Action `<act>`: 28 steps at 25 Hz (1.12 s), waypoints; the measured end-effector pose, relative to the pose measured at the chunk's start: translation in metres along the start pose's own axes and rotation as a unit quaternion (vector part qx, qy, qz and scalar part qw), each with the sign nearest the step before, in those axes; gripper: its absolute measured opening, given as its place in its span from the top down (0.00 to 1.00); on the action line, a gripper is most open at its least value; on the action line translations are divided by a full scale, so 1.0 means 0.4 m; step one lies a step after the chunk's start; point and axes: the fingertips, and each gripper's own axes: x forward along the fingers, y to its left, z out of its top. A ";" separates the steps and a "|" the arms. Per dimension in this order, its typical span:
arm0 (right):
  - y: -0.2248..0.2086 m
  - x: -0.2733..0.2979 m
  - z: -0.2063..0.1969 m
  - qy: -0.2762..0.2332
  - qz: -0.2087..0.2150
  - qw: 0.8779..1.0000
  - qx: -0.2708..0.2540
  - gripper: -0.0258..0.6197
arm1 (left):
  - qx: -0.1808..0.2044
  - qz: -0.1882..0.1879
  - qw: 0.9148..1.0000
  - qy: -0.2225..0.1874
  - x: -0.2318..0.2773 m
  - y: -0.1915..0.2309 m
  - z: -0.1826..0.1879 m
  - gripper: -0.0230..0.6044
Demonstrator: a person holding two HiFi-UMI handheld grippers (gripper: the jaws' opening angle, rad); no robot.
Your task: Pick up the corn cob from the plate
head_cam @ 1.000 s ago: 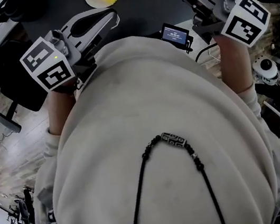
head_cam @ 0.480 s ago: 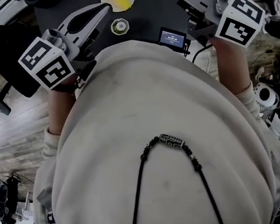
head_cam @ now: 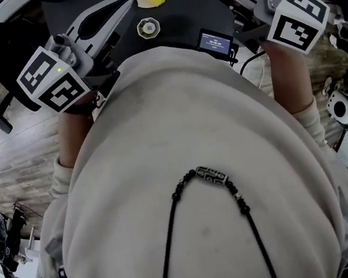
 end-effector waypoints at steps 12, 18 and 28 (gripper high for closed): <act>-0.046 -0.039 -0.013 0.001 -0.027 1.000 0.009 0.93 | 0.015 -0.004 1.000 0.009 0.003 -0.002 -0.004 0.96; -0.064 -0.019 -0.023 0.006 -0.032 0.999 0.007 0.93 | 0.007 -0.005 1.000 0.014 0.002 0.006 -0.018 0.96; -0.083 -0.016 -0.043 0.016 -0.028 0.999 0.012 0.93 | -0.007 0.008 1.000 0.010 -0.003 0.020 -0.027 0.96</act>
